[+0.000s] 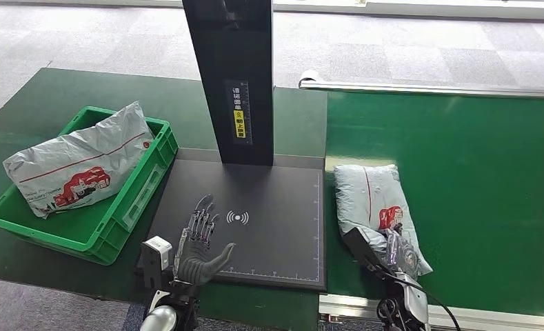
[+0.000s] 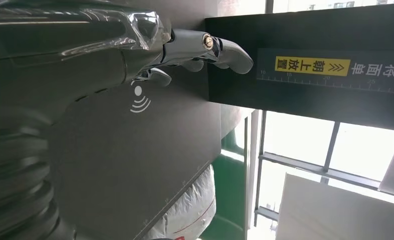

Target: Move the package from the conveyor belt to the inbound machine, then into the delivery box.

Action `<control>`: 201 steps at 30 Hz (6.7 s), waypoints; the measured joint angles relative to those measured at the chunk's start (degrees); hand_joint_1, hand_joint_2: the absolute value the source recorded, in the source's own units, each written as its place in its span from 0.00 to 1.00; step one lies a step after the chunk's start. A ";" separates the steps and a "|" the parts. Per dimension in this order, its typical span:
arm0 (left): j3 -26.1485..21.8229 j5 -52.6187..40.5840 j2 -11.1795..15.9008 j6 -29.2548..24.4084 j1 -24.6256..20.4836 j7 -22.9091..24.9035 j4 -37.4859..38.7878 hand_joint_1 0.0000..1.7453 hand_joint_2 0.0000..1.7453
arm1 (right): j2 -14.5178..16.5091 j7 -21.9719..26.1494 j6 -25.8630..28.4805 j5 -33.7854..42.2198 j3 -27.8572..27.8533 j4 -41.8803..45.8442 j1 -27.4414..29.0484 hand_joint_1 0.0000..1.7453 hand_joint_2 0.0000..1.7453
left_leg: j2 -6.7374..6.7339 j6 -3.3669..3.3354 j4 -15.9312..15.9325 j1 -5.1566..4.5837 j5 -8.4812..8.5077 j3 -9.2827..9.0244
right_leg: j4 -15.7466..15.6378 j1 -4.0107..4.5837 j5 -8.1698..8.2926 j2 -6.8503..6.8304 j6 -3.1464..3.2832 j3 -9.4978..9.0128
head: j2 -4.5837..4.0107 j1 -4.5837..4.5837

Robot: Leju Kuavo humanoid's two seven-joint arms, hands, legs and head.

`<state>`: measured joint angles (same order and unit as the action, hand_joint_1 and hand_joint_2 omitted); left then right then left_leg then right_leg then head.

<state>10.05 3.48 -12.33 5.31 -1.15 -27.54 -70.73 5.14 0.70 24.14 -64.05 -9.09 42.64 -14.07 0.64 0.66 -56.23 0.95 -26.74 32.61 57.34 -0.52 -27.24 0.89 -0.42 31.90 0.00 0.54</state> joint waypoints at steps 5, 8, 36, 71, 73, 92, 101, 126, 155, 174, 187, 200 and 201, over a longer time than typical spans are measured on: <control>0.05 0.10 0.14 -0.17 -0.10 -0.17 0.20 0.00 1.00 | 0.26 1.99 -1.26 1.57 -0.13 1.78 0.49 1.00 1.00 | 0.01 0.00 0.00 0.00 0.00 0.02 | 0.00 0.00 -0.01 -0.01 0.00 0.01 | 0.00 0.00; 0.08 0.45 0.35 -0.55 0.04 -0.52 0.28 0.00 1.00 | 0.86 3.10 -1.32 3.85 0.09 6.30 2.60 1.00 1.00 | 0.06 0.01 0.01 0.00 -0.01 0.06 | 0.00 0.00 -0.01 -0.05 0.00 0.04 | 0.00 -0.01; -0.95 -0.23 1.80 -4.19 2.77 -2.75 -4.89 0.00 1.00 | 1.08 7.30 -6.51 17.73 15.99 58.24 17.69 1.00 1.00 | 0.03 0.00 0.03 0.00 0.01 0.20 | 0.00 0.01 -0.02 -0.07 0.00 0.13 | 0.00 0.00; -8.37 -4.78 1.71 -4.24 1.49 -0.84 -9.60 0.00 1.00 | -0.92 11.71 -29.92 44.42 29.12 31.57 2.76 0.00 1.00 | 0.07 0.04 0.03 0.05 0.08 0.15 | 0.02 0.06 -0.01 -0.11 0.02 0.12 | 0.00 0.00; -8.45 -5.13 1.70 -4.16 1.57 -0.96 -9.79 0.00 1.00 | -1.14 14.31 -32.48 48.92 28.29 32.20 3.10 0.00 1.00 | 0.08 0.04 0.02 0.05 0.08 0.14 | 0.02 0.06 -0.01 -0.11 0.02 0.13 | 0.00 0.01; -3.13 -31.27 4.20 1.76 2.19 -3.04 -15.09 0.00 1.00 | -2.59 22.41 -59.80 83.05 2.92 35.97 13.38 0.00 1.00 | 0.09 0.02 0.02 0.01 0.04 0.12 | 0.00 0.02 -0.01 -0.12 0.01 0.10 | 0.00 0.00; 8.03 -46.61 7.35 -2.61 -0.86 -0.42 -11.05 0.00 1.00 | -2.21 23.07 -59.31 82.06 2.33 33.19 13.37 0.00 1.00 | 0.07 0.03 0.02 0.01 0.04 0.12 | 0.00 0.02 -0.01 -0.10 0.01 0.10 | 0.00 0.00; 16.26 -68.19 10.22 -13.45 -5.55 9.92 -3.21 0.00 1.00 | -1.81 23.14 -58.18 81.40 2.65 31.15 12.61 0.00 1.00 | 0.08 0.02 0.02 0.01 0.05 0.10 | 0.00 0.02 0.00 -0.11 0.01 0.07 | 0.00 0.00; 15.53 -56.26 9.17 -14.74 -21.05 4.44 18.13 1.00 1.00 | 0.83 20.52 -54.78 80.81 2.23 39.20 17.40 0.00 1.00 | 0.08 0.02 0.04 0.01 0.07 -0.56 | 0.01 0.02 0.01 -0.12 0.02 -0.60 | 0.00 -0.01; 6.10 -40.20 14.57 -20.29 -14.52 -1.95 -13.04 1.00 1.00 | 1.57 19.98 -53.89 80.71 -0.16 42.58 19.99 0.00 1.00 | 0.07 0.02 0.03 0.01 0.07 0.03 | 0.01 0.02 0.01 -0.11 0.03 0.00 | 0.00 -0.01; -10.51 -55.77 16.57 -33.26 -21.13 11.54 -6.17 1.00 1.00 | 1.90 19.88 -53.68 80.88 -0.27 45.06 21.86 0.00 1.00 | -0.01 0.05 0.05 0.08 0.09 0.03 | 0.02 0.09 0.02 -0.04 0.06 0.06 | 0.00 -0.01; -25.20 -70.18 19.41 -36.16 -29.98 21.24 16.17 1.00 1.00 | 3.01 19.91 -53.60 79.83 -0.27 45.44 21.77 0.00 1.00 | -0.01 0.08 0.03 0.07 0.11 0.13 | 0.03 0.08 0.03 -0.03 0.06 0.17 | 0.00 -0.02; -25.43 -70.18 19.44 -36.15 -30.20 21.26 16.77 1.00 1.00 | 3.05 19.91 -53.60 79.77 -0.27 45.44 21.77 0.00 1.00 | -0.01 0.08 0.03 0.07 0.11 0.14 | 0.03 0.08 0.03 -0.03 0.06 0.18 | 0.00 -0.02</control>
<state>-15.38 -66.71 7.11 -30.84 -31.35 -6.28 -53.96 8.19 20.61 -29.46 15.72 -9.36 88.08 7.70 0.63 0.74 -56.20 1.02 -26.63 32.75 57.37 -0.44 -27.21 0.87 -0.36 32.08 0.00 0.52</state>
